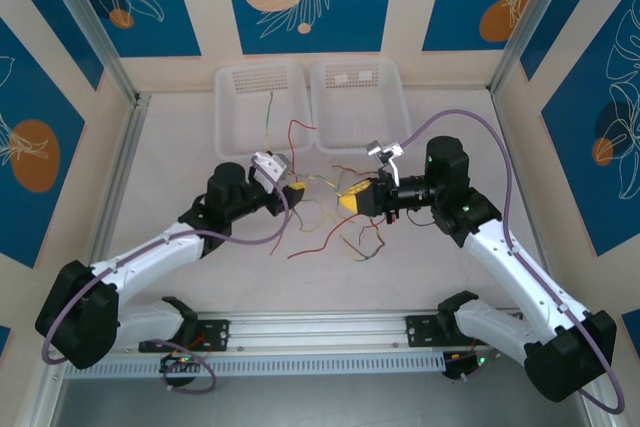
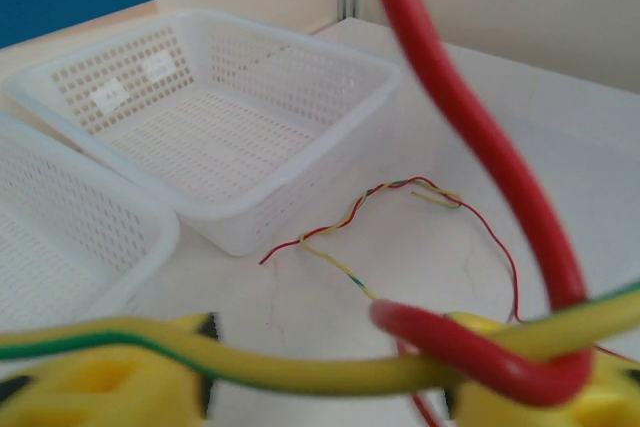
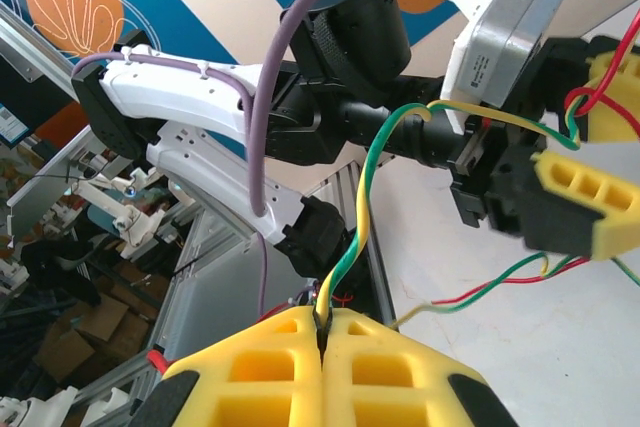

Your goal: Untangle the cables

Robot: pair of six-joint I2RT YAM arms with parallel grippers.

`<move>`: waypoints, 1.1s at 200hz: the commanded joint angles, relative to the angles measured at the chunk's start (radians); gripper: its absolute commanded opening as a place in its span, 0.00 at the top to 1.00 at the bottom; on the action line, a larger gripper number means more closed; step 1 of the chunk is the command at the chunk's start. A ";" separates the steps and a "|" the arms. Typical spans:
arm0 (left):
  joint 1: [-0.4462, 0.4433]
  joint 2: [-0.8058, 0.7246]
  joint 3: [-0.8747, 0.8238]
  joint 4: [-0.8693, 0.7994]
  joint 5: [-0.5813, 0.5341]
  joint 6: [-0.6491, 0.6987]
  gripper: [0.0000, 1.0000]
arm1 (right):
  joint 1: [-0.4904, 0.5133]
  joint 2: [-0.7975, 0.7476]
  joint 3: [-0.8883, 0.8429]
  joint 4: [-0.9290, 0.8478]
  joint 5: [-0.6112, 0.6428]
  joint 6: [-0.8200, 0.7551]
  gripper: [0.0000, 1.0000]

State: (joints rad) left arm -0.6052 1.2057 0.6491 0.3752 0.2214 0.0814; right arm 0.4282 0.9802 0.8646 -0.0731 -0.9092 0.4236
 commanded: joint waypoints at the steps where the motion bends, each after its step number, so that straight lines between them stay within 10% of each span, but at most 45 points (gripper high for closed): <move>1: -0.006 -0.004 0.026 0.079 -0.015 0.012 0.68 | 0.003 -0.032 -0.010 -0.019 0.002 -0.008 1.00; 37: -0.005 -0.049 0.025 0.012 -0.015 0.016 1.00 | -0.015 -0.034 0.005 -0.142 0.184 -0.064 1.00; 220: 0.064 -0.185 -0.028 -0.039 -0.032 -0.096 1.00 | -0.123 0.087 0.022 -0.304 0.665 -0.002 1.00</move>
State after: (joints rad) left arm -0.5838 1.0405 0.6167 0.3012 0.1844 0.0494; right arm 0.3683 1.0496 0.8940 -0.3099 -0.3733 0.3779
